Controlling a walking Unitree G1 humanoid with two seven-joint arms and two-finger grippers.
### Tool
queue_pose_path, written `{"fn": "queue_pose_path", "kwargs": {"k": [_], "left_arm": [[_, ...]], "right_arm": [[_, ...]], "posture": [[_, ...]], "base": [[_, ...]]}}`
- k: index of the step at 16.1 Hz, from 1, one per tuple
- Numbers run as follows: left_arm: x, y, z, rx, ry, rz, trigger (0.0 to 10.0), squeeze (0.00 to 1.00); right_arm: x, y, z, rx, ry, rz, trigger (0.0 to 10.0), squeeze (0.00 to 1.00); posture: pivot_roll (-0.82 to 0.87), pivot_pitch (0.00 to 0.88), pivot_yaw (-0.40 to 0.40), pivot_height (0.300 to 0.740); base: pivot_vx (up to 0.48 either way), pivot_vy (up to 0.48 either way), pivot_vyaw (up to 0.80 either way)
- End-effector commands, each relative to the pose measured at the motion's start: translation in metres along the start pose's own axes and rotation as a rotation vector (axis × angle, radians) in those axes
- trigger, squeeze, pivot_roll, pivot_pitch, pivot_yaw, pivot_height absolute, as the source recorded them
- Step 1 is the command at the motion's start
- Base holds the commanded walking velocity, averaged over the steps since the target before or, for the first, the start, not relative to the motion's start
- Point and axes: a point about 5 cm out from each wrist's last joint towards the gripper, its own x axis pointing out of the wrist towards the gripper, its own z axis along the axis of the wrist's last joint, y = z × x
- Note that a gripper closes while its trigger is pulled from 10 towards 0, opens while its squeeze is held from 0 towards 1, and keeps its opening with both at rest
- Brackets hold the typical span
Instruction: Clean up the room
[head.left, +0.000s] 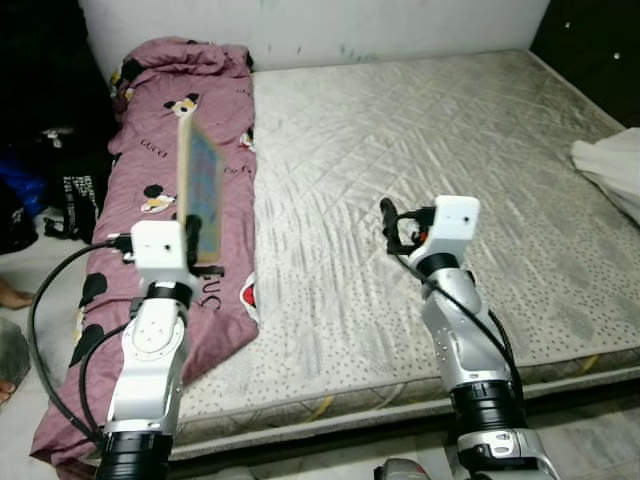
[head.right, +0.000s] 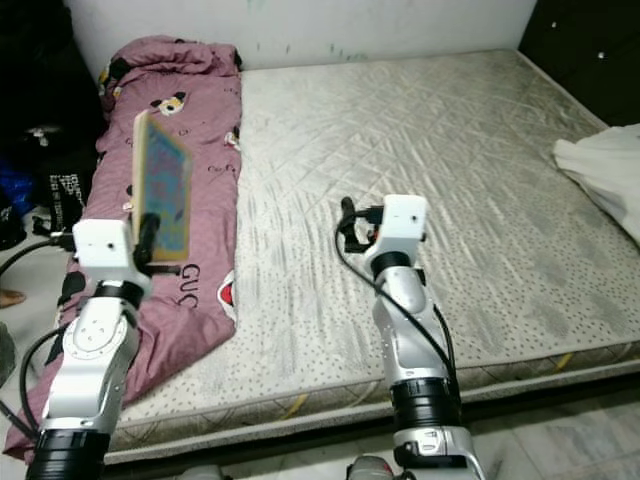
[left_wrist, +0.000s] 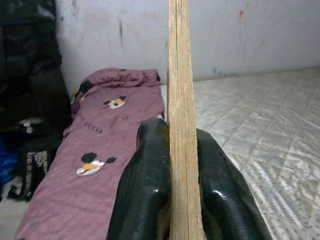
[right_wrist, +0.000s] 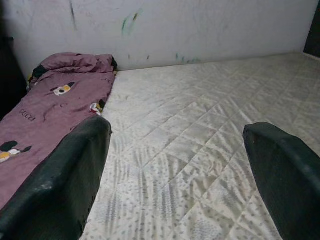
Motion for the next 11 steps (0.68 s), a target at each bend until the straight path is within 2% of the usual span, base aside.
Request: {"fn": "queue_pose_path", "kwargs": {"k": [1,3,6,8,11], "left_arm": [[0.002,0.007,0.002,0.023,-0.02,0.022,10.0,0.0],[0.006,0.004,0.0,0.01,-0.009,0.024,10.0,0.0],[0.011,0.0,0.005,0.016,-0.026,0.001,10.0,0.0],[0.012,-0.005,0.009,-0.018,-0.046,-0.035,10.0,0.0],[0.013,-0.005,0.009,-0.021,-0.048,-0.032,10.0,0.0]], "right_arm": [[0.0,0.004,-0.003,0.023,0.02,0.027,10.0,0.0],[0.0,0.007,-0.007,0.043,0.023,0.04,10.0,0.0],[0.004,0.006,0.0,0.014,-0.013,0.026,10.0,0.0],[0.005,0.005,0.0,0.034,-0.007,0.022,10.0,0.0],[0.006,0.008,0.001,0.071,-0.02,0.033,10.0,0.0]], "posture": [[-0.09,0.0,0.04,0.74],[-0.09,0.0,0.042,0.74],[-0.1,0.0,0.047,0.74],[-0.09,0.0,0.04,0.74],[-0.09,0.0,0.038,0.74]], "base": [[0.0,0.0,0.0],[0.0,0.0,0.0],[0.0,0.0,0.0],[0.0,0.0,0.0],[0.0,0.0,-0.14]]}}
